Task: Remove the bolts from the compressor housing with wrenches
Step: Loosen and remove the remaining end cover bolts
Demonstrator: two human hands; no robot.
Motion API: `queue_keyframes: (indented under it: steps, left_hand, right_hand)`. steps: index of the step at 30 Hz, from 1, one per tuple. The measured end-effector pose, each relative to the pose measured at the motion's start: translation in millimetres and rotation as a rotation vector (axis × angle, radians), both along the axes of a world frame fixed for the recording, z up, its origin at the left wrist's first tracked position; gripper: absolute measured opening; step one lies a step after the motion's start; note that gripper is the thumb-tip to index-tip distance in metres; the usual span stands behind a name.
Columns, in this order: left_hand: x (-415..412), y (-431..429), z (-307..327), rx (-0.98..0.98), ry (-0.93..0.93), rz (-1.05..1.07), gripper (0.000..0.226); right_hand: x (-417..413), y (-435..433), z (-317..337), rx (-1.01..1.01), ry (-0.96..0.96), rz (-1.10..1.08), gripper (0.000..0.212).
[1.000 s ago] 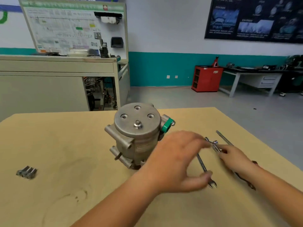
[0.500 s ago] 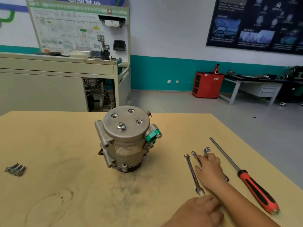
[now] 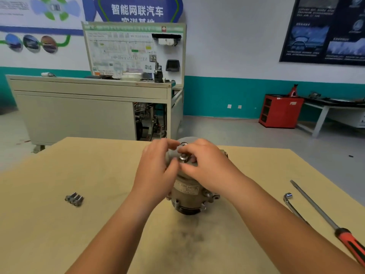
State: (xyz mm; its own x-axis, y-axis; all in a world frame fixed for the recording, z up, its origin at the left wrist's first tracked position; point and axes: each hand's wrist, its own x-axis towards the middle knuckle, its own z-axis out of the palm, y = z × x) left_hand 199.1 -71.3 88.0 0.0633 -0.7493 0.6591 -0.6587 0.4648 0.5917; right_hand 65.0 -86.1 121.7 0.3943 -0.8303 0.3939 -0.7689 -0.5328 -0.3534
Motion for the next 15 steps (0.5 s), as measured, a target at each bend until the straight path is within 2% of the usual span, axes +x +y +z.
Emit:
queue_keyframes:
  steps: [7,12,15]
  left_hand:
    - [-1,-7,-10,-0.038,-0.087,-0.024,0.026]
    - [-3,3,-2,-0.001,-0.011,-0.094,0.042]
    - [9,22,-1,-0.120,0.049,-0.121,0.043]
  right_hand:
    - [-3,-11,2,-0.057,-0.073,-0.043,0.022]
    - [-1,-4,17,-0.083,-0.132,-0.035,0.018]
    - [14,13,21,-0.049,-0.292,0.032,0.015]
